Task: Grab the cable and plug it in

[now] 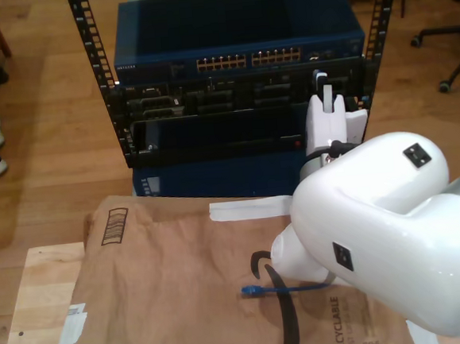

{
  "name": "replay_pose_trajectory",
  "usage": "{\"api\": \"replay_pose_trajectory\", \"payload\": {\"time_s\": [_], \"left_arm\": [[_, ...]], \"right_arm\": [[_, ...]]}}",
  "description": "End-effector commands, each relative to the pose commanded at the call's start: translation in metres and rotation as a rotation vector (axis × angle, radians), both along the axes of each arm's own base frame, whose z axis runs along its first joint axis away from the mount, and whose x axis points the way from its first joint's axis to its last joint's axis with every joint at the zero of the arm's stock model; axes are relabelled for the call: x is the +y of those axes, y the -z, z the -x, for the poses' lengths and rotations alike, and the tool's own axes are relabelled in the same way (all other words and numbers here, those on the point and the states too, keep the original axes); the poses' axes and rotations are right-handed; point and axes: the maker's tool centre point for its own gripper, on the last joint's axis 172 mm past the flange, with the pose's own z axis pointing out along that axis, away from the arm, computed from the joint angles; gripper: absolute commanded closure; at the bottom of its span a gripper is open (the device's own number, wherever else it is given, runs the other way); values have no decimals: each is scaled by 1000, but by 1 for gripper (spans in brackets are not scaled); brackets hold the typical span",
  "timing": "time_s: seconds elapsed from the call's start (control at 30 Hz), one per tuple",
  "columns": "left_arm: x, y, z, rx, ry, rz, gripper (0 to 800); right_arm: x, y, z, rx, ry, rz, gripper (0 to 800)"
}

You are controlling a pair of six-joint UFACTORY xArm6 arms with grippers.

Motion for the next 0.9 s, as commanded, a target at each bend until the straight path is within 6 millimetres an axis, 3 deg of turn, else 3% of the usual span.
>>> {"api": "replay_pose_trajectory", "payload": {"time_s": [0.27,0.4,0.5,0.9], "left_arm": [[0,0,0,0,0,0,2],[0,0,0,0,-2,0,2],[0,0,0,0,-2,0,2],[0,0,0,0,-2,0,2]], "right_arm": [[9,4,-18,-5,-28,2,800],[4,6,-29,-7,-20,-4,800],[14,4,-36,-13,-44,-6,800],[22,1,-51,-34,-58,-14,800]]}}
